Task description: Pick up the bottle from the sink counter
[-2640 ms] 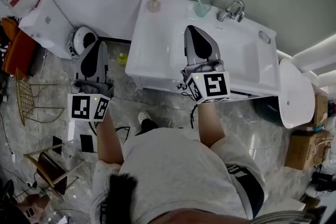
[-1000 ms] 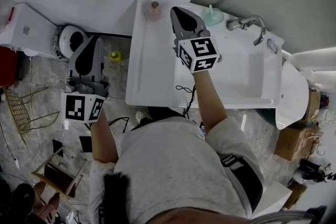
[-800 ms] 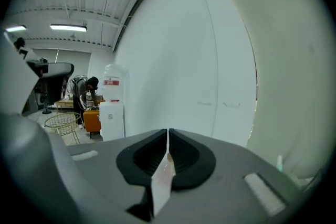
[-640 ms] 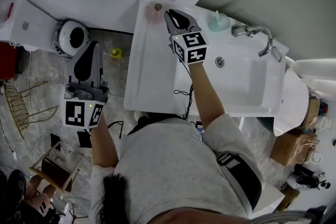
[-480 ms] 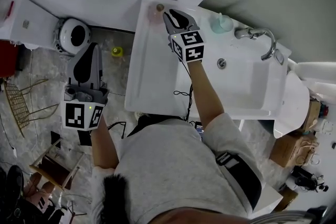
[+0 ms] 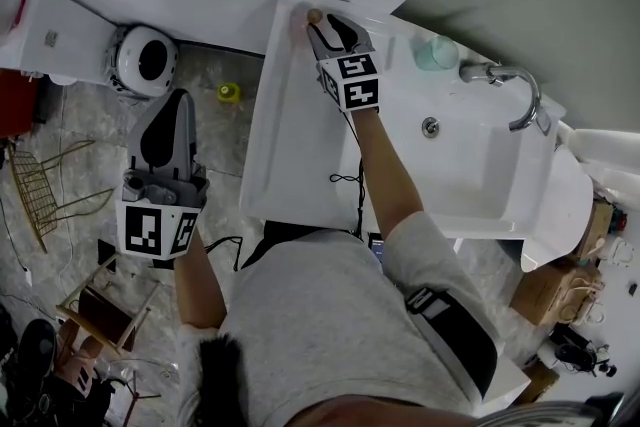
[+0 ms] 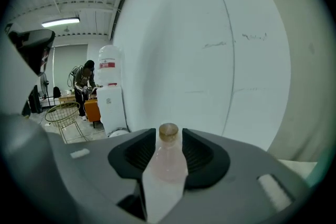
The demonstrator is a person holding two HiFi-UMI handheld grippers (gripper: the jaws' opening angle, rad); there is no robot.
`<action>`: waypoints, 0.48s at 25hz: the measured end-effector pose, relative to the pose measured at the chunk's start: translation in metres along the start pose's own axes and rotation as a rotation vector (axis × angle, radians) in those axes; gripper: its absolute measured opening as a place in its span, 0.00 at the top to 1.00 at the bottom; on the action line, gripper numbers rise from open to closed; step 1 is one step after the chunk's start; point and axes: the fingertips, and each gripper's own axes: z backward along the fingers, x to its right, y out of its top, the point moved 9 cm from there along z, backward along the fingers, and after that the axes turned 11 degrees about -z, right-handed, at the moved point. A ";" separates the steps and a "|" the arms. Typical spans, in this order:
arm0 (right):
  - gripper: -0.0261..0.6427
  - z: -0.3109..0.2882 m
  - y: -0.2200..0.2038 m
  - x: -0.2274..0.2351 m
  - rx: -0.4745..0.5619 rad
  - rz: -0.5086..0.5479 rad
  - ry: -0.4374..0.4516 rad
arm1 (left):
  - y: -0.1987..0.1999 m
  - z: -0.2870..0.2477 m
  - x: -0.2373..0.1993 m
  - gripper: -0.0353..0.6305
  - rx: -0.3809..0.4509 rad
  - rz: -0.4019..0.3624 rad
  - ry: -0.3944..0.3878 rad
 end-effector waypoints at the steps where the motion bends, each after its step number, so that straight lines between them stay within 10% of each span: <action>1: 0.72 -0.003 -0.002 0.000 0.000 0.000 -0.001 | -0.001 0.000 -0.001 0.94 -0.004 0.001 0.002; 12: 0.70 -0.028 -0.015 -0.004 0.041 0.023 -0.024 | -0.014 -0.002 -0.004 0.94 -0.037 0.012 0.012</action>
